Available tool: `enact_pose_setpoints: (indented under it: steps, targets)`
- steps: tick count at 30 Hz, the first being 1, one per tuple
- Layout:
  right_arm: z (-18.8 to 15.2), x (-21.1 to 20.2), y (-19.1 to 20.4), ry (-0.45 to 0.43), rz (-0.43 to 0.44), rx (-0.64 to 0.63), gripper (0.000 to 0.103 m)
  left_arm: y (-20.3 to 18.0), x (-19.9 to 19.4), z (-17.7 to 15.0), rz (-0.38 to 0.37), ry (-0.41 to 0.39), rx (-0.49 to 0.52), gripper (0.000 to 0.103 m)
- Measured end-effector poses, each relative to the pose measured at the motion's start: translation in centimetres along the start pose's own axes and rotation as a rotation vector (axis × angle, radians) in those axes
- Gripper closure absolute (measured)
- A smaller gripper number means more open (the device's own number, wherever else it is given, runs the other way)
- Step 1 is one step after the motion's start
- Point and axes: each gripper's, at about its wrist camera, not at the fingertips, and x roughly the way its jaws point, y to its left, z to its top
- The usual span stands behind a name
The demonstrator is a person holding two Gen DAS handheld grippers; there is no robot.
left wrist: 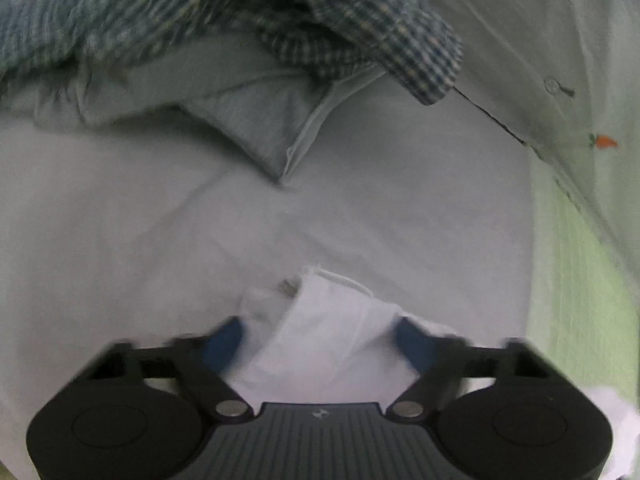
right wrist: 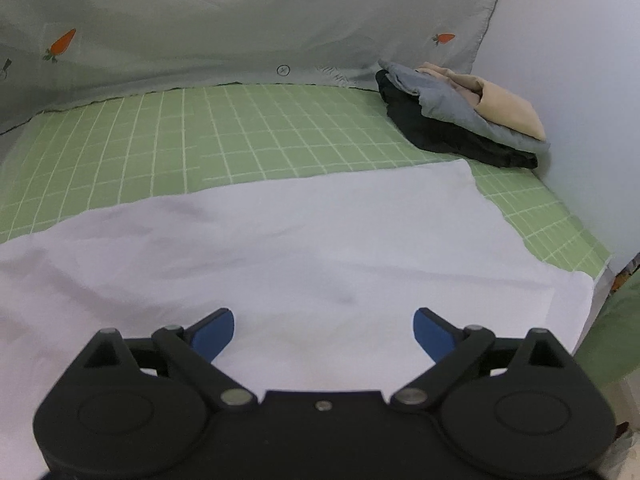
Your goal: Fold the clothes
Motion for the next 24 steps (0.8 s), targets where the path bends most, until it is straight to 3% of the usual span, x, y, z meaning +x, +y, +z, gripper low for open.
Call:
enact_pose_setpoints:
  steps: [3,7,10,13,16,17,20,24]
  targets:
    - [0.2,0.0,0.9,0.006,0.001,-0.009,0.005,-0.3,-1.3,-0.2,0.028,-0.045,-0.003,0.081]
    - [0.7,0.0,2.2,-0.012,0.011,-0.049,0.006,-0.5,-4.5,-0.4,0.137,-0.173,-0.059,0.082]
    - [0.8,0.0,2.6,-0.03,0.025,-0.071,0.005,0.6,-3.9,-0.5,0.184,-0.188,-0.149,0.081]
    - [0.5,0.3,1.7,-0.023,0.05,-0.06,0.005,0.4,-3.3,-0.8,0.22,-0.174,-0.169,0.073]
    - [0.2,0.6,0.2,-0.022,0.067,-0.032,0.004,-1.2,-4.9,-1.3,0.251,-0.22,-0.123,0.042]
    - [0.1,0.7,-0.4,-0.021,0.074,-0.021,0.004,-1.9,-5.6,-1.5,0.249,-0.243,-0.112,0.026]
    - [-0.1,1.9,-2.7,-0.005,0.1,0.036,0.004,-4.4,-6.9,-2.2,0.226,-0.279,-0.081,0.019]
    - [0.0,3.7,-5.3,0.017,0.153,0.054,0.003,-9.6,-7.3,-4.8,0.159,-0.241,-0.017,0.015]
